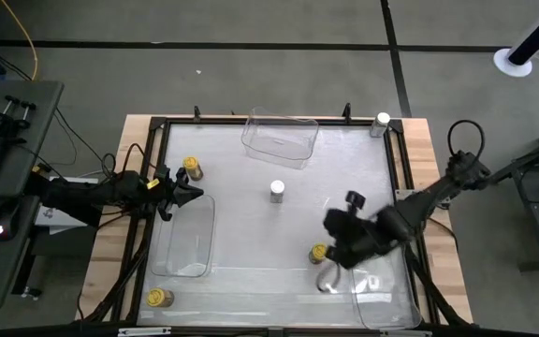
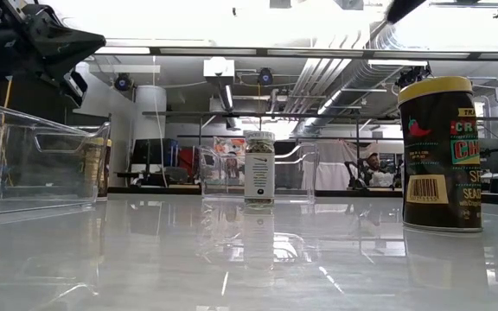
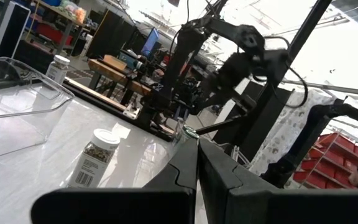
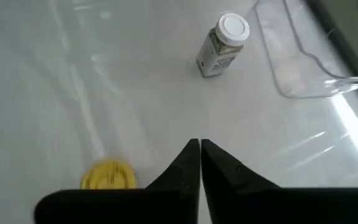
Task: Sort spices by type
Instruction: Put the bottom white seasoning bottle into the top transparent bin
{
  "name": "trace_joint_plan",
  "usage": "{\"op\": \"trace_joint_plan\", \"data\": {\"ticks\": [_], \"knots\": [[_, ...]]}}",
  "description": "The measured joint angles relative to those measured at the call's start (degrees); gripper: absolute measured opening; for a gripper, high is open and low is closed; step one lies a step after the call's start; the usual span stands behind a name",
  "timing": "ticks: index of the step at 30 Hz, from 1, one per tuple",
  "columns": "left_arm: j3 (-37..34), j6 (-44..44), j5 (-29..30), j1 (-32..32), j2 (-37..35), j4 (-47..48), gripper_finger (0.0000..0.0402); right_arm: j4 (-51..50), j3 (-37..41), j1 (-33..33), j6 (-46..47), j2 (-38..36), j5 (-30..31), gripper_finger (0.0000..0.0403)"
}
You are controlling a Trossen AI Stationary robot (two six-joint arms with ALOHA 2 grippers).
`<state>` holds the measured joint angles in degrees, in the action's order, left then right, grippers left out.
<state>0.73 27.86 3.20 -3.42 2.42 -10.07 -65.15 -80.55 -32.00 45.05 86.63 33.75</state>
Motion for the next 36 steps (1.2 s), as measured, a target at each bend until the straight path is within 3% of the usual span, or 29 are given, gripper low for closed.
{"op": "trace_joint_plan", "data": {"ticks": [3, 12, 17, 25, 32, 36], "knots": [[-0.01, 0.00, 0.01, -0.01, -0.02, 0.00, 0.0001, 3.07, 0.00, 3.24, -2.21, 0.00, -3.93, 0.0063], [-0.02, 0.02, 0.00, -0.01, -0.02, 0.00, 0.0001, 5.68, 0.00, 6.61, 6.12, 0.00, -12.42, 0.0266], [-0.02, 0.00, 0.01, 0.00, -0.01, 0.00, 0.0001, 3.82, 0.02, 6.64, 5.92, 0.00, -13.72, 0.0335], [-0.01, 0.01, 0.00, 0.00, -0.02, 0.00, 0.0001, 2.91, 0.07, 12.31, 11.68, 0.23, -5.84, 0.0355], [0.00, 0.00, 0.01, 0.00, -0.01, -0.02, 0.0001, 26.59, 0.04, 25.42, 3.44, 6.72, -4.83, 0.0355], [0.00, 0.00, 0.00, -0.02, -0.02, -0.02, 0.0001, 35.28, 0.07, 29.37, 1.17, 12.92, -6.79, 0.0355]]}}
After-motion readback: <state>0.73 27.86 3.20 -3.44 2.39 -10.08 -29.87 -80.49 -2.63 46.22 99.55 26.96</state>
